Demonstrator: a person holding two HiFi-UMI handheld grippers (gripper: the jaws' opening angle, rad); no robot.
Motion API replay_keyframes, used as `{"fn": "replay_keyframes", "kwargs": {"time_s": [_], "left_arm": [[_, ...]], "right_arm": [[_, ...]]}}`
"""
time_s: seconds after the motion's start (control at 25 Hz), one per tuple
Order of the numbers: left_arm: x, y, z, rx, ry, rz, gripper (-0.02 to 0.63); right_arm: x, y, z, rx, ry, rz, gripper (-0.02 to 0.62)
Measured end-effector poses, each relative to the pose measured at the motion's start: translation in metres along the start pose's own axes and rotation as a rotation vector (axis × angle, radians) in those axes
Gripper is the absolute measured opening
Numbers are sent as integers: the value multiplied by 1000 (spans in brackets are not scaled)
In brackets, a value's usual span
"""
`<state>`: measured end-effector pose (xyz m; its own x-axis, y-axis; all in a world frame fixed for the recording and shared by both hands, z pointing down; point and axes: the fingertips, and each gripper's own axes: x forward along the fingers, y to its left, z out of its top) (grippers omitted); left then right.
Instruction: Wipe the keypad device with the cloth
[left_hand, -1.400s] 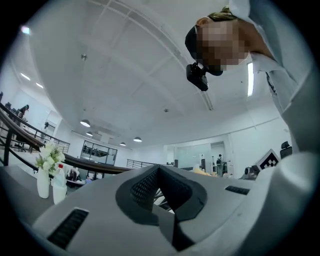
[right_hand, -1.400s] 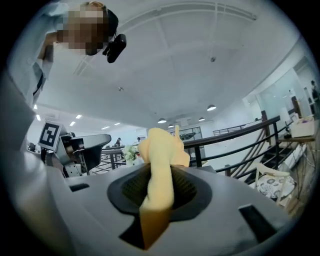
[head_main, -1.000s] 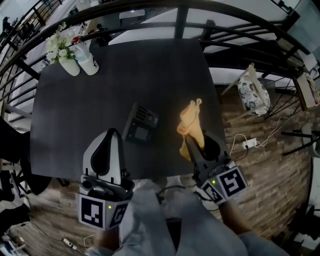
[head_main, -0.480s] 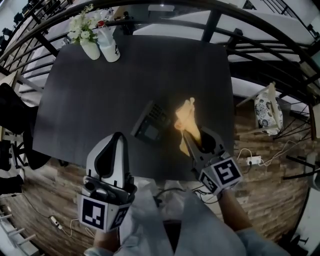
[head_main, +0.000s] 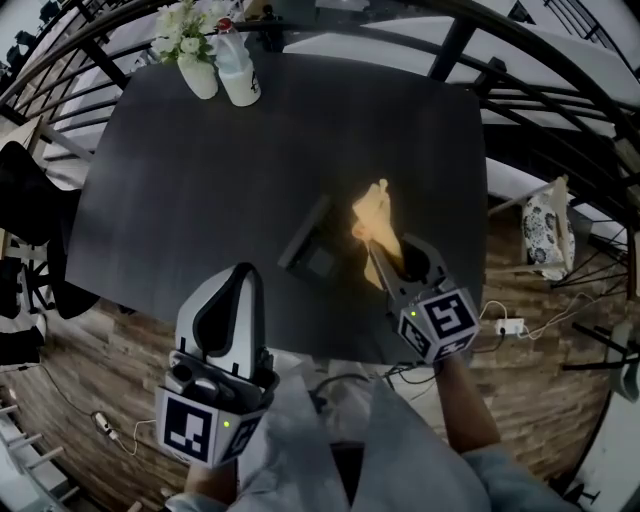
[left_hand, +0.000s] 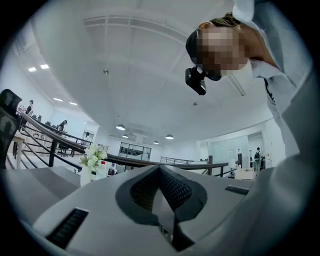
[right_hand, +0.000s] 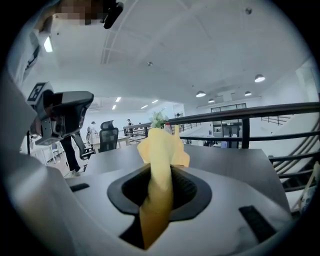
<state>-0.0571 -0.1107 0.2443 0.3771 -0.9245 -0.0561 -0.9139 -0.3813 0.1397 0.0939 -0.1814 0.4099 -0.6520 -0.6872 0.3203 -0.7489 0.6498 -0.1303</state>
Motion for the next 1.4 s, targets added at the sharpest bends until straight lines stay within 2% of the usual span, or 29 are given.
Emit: {"fn": "replay_keyframes", "kwargs": {"time_s": [0.8, 0.92, 1.12, 1.4], "left_arm": [[-13, 20, -14, -5, 43, 47, 5], [-14, 22, -13, -4, 35, 58, 5], [-18, 24, -13, 1, 35, 68, 5], [-20, 20, -17, -1, 43, 61, 5]], "right_arm": [[72, 0, -35, -2, 92, 48, 100], [76, 8, -37, -4, 97, 70, 100], [78, 28, -33, -68, 80, 101, 100], [72, 62, -28, -114, 61, 192, 100]]}}
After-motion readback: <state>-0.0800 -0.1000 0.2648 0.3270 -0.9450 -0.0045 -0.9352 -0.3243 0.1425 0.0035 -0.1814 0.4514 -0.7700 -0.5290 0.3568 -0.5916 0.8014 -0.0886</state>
